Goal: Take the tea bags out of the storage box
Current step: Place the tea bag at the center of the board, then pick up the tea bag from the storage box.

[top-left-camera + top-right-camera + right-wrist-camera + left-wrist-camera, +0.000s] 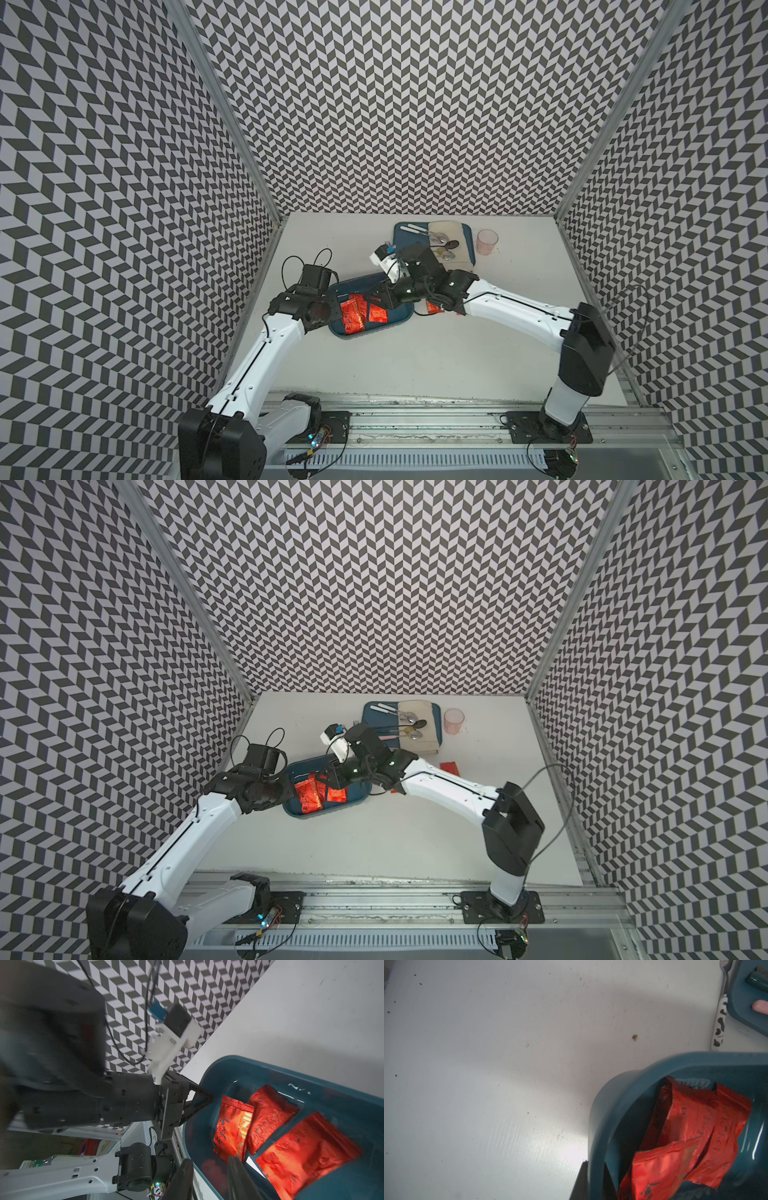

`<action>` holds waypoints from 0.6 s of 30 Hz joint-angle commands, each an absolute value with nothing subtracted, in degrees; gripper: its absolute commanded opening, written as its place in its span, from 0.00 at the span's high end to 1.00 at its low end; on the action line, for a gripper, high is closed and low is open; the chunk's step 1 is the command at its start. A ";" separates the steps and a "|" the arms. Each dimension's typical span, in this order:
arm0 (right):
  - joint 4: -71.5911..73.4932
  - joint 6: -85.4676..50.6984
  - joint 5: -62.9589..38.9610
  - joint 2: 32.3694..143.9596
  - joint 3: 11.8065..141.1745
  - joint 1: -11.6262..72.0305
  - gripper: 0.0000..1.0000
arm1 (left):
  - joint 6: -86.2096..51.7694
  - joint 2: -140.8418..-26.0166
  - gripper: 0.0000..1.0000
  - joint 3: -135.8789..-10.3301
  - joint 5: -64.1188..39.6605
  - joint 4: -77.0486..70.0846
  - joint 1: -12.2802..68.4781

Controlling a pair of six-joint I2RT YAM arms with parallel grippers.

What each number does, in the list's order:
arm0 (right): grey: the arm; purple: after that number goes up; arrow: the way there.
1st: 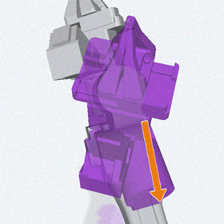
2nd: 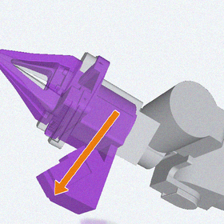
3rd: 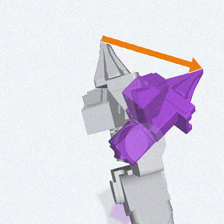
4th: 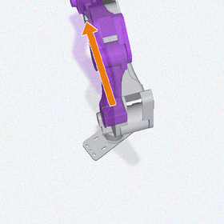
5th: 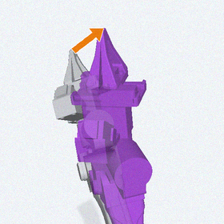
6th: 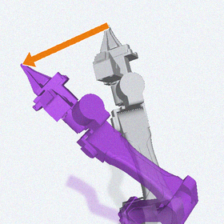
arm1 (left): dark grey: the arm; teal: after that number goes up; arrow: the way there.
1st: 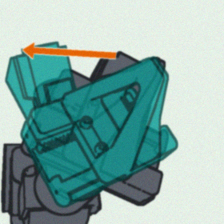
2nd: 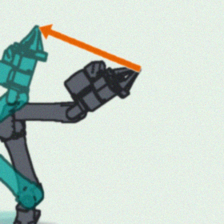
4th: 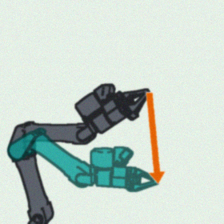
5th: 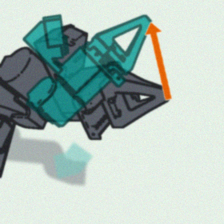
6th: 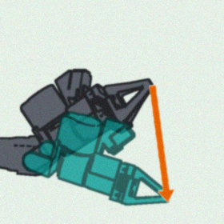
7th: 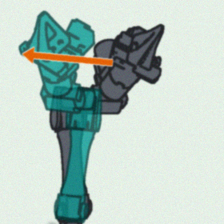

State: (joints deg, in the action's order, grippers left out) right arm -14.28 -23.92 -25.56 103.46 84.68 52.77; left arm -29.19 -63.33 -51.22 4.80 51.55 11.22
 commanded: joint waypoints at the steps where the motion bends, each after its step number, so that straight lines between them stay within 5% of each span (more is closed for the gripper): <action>1: -12.20 -25.10 -27.07 105.99 86.29 53.64 0.65 | -28.93 -62.16 1.00 -51.19 4.22 50.32 11.17; 18: -10.48 -25.05 -30.21 116.76 89.81 53.65 0.60 | -29.09 -62.17 1.00 -51.20 4.39 50.32 11.16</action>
